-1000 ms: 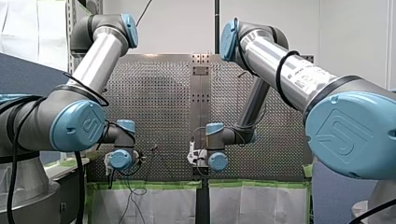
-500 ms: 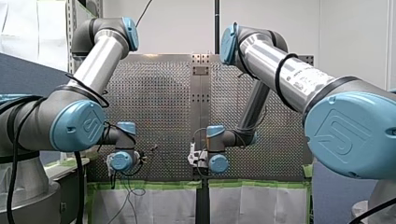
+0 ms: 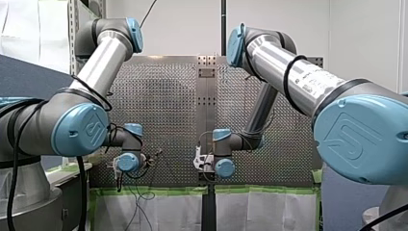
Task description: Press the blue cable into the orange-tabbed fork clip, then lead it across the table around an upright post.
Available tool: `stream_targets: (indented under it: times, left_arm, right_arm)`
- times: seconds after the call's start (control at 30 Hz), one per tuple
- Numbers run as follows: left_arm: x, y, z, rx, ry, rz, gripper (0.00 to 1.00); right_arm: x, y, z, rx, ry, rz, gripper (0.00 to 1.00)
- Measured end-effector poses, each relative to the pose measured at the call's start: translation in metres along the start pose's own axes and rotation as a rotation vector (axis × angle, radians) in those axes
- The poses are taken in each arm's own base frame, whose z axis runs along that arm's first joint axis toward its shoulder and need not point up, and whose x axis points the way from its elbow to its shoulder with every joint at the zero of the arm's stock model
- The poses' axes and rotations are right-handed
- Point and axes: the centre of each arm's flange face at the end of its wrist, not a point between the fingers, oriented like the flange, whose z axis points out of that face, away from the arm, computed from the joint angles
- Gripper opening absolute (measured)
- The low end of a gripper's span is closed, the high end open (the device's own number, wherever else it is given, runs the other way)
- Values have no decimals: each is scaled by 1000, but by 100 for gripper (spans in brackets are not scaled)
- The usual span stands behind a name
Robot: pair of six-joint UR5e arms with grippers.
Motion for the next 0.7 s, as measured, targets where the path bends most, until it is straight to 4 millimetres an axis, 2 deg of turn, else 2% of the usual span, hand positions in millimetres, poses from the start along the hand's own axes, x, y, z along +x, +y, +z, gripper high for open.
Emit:
stream_targets:
  times: [0.7]
  left_arm:
    - [-6,0,14,-16,12,1,0]
  right_arm:
    - [7,6,10,-11,14,2,0]
